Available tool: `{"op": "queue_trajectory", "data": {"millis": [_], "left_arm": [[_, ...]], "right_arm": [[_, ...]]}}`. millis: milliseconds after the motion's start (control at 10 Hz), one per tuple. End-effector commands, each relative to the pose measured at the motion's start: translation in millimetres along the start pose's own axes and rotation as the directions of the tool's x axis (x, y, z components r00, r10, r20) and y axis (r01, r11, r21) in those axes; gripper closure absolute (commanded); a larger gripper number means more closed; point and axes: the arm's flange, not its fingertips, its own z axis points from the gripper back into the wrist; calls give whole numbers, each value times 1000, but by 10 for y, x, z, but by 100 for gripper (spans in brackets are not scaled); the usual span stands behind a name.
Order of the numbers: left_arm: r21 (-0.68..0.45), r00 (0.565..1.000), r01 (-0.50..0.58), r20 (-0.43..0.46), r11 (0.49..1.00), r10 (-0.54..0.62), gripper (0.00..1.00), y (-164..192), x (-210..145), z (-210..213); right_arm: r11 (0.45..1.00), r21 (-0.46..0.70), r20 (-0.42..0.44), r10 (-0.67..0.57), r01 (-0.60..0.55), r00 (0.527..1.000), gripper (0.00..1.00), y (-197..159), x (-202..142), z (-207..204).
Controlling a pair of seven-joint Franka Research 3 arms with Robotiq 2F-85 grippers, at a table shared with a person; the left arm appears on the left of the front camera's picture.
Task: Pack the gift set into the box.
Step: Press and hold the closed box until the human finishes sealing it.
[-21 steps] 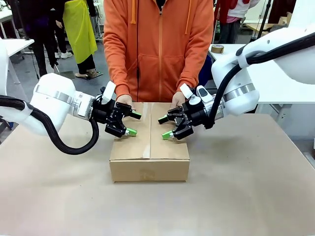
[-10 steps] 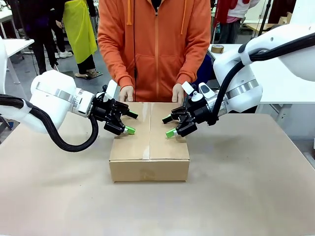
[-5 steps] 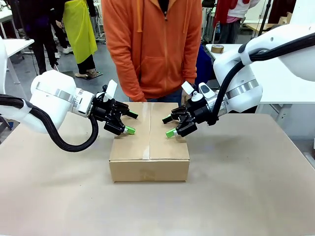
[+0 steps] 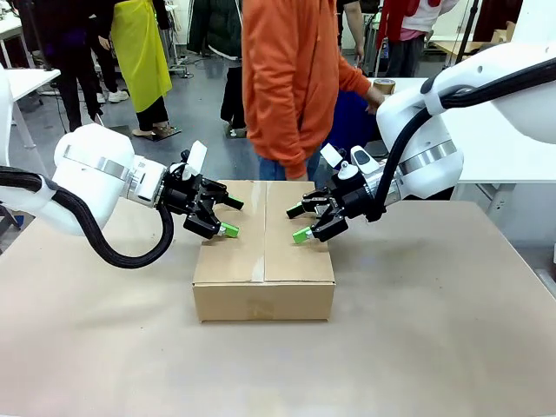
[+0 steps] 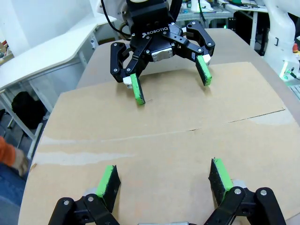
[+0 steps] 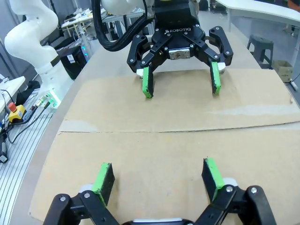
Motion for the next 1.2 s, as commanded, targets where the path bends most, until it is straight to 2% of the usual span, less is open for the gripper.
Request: {"op": "queue_trajectory", "data": {"millis": [0, 1100], "left_arm": [[-8, 1000, 13, 0, 1000, -13, 0, -17, -42, -30], [-8, 1000, 13, 0, 1000, -13, 0, -17, -42, -30]], "right_arm": [[1000, -1, 4, 6, -6, 1000, 0, 5, -40, -25], [1000, -1, 4, 6, -6, 1000, 0, 5, -40, -25]]}}
